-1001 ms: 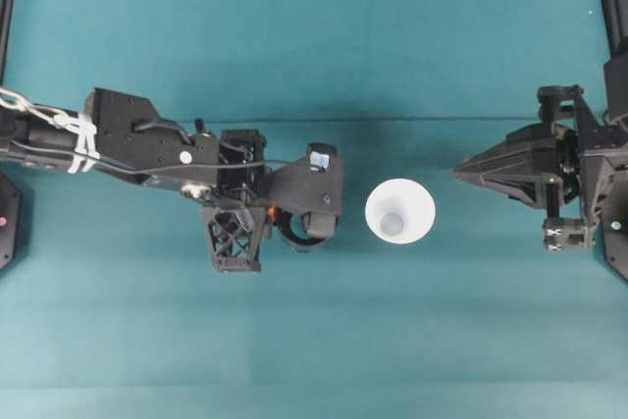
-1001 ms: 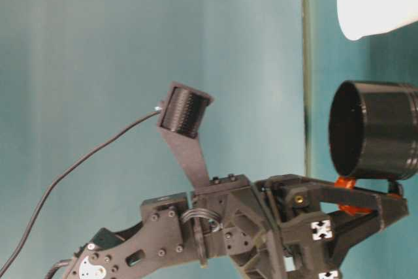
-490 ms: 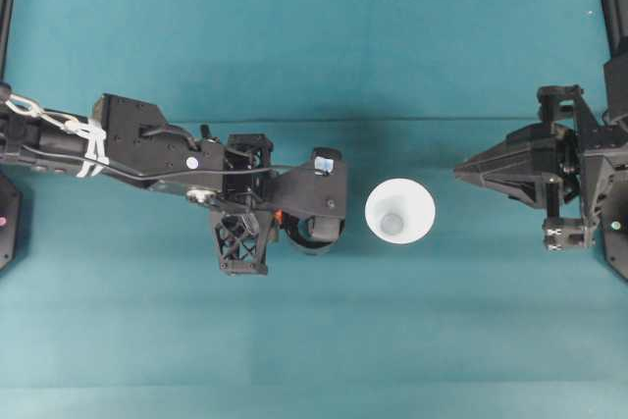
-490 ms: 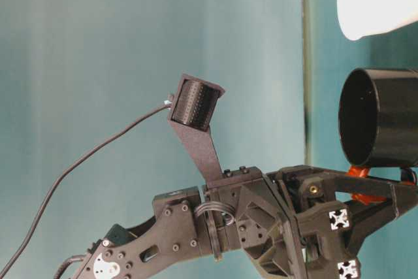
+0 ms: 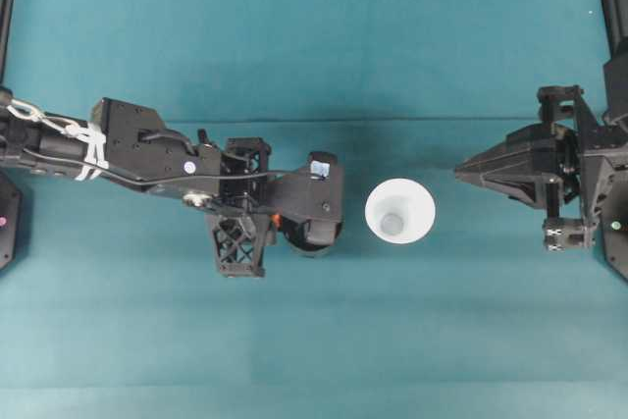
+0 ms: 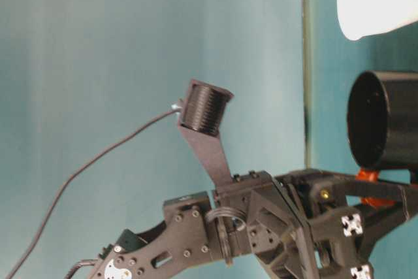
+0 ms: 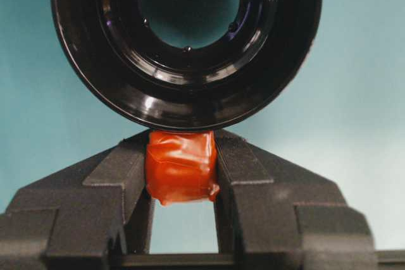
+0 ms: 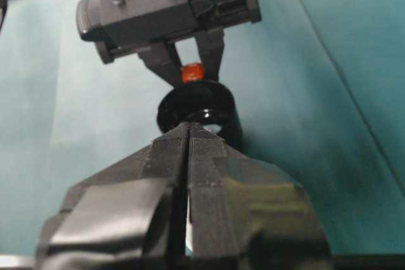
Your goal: Put the paper cup into the moved red handle cup holder.
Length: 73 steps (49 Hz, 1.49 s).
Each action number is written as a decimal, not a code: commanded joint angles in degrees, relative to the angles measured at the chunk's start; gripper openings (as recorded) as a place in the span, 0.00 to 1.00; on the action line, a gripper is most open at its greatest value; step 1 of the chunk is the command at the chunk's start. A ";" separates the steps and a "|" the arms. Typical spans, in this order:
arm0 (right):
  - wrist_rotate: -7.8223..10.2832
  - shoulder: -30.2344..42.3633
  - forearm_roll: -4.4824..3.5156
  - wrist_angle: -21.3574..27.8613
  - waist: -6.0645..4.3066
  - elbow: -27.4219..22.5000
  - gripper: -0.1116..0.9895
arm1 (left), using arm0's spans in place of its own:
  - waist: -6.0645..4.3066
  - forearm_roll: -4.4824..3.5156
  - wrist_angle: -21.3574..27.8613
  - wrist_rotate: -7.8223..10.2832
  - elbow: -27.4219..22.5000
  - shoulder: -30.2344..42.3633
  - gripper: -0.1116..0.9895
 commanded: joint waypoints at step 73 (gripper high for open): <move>7.65 3.69 -0.18 4.57 -0.70 -2.81 0.00 | -2.29 0.09 -5.36 -0.97 21.36 -40.52 0.93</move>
